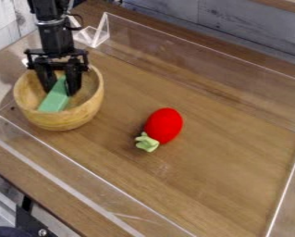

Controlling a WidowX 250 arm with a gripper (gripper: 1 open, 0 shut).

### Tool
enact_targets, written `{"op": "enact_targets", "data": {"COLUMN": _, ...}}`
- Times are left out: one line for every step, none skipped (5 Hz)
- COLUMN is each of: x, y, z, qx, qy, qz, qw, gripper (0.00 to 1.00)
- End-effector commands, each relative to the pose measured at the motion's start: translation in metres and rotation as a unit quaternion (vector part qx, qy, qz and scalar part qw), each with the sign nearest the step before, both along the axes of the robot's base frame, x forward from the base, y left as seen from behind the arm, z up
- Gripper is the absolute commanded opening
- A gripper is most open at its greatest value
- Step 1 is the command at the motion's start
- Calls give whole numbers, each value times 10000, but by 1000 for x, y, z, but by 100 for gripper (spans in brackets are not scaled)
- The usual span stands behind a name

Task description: Remove the green block from the brown bowl and put it on the table

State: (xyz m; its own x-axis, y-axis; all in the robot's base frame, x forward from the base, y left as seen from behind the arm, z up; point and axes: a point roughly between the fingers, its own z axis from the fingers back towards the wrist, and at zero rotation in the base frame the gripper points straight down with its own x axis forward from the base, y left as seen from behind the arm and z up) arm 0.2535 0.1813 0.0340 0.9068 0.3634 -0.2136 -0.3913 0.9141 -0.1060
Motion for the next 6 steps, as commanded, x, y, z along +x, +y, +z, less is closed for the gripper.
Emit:
{"op": "enact_targets", "data": {"x": -1, "y": 4, "z": 14, "qx": 157, "qy": -251, "qz": 39, "qw": 9996, "gripper": 0}}
{"op": "enact_targets", "data": {"x": -4, "y": -2, "z": 17, "qx": 179, "qy": -329, "qz": 84, "qw": 9993, "gripper": 0}}
{"op": "enact_targets", "data": {"x": -4, "y": 2, "z": 14, "qx": 195, "qy": -368, "qz": 150, "qw": 9990, "gripper": 0}}
{"op": "enact_targets", "data": {"x": -5, "y": 6, "z": 11, "qx": 210, "qy": -406, "qz": 216, "qw": 9987, "gripper": 0}}
{"op": "enact_targets", "data": {"x": 7, "y": 9, "z": 19, "qx": 214, "qy": -469, "qz": -16, "qw": 9987, "gripper": 0}}
{"op": "enact_targets", "data": {"x": 19, "y": 11, "z": 26, "qx": 217, "qy": -531, "qz": -253, "qw": 9980, "gripper": 0}}
